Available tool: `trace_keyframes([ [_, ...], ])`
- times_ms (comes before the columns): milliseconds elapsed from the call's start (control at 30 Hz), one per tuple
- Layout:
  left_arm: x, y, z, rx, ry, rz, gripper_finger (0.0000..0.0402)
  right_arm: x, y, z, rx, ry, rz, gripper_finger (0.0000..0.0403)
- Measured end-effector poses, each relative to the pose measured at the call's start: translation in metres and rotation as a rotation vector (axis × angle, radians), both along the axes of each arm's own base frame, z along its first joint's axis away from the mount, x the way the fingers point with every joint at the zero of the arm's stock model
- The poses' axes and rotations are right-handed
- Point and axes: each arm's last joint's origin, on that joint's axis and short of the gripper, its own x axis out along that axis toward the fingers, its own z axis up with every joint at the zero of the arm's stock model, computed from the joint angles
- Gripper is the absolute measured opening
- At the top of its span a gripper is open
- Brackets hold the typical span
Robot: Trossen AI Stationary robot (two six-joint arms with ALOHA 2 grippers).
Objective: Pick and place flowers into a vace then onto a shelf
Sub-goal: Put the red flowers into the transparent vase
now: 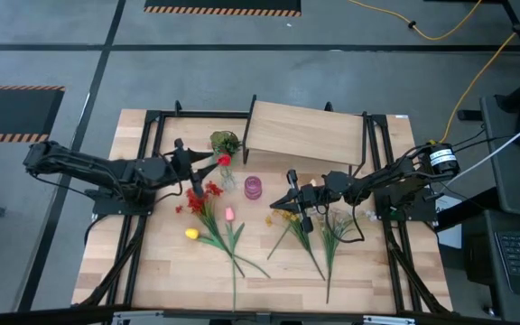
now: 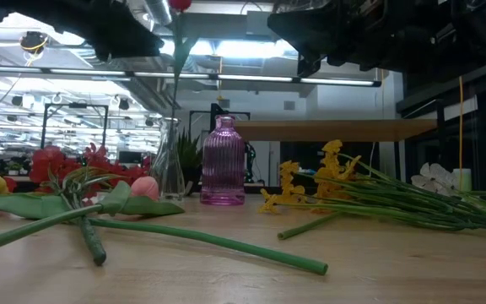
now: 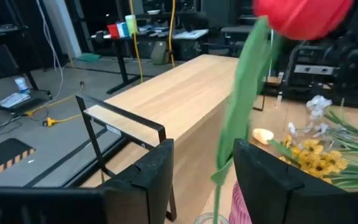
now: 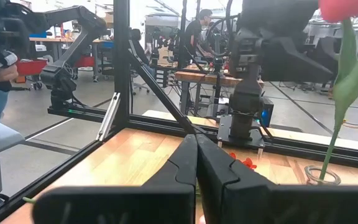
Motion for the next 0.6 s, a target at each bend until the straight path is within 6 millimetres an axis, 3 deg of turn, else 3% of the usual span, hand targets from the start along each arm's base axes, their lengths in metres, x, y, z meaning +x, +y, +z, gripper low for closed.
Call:
trace_keyframes([
  [300, -0.012, -0.008, 0.009, 0.046, -0.024, -0.065, 0.0160, 0.000, 0.000, 0.000, 0.000, 0.005, 0.000, 0.0006],
  [600, -0.017, -0.020, 0.004, 0.028, 0.018, -0.147, 0.0150, 0.000, -0.002, 0.000, -0.029, -0.003, -0.008, 0.0006],
])
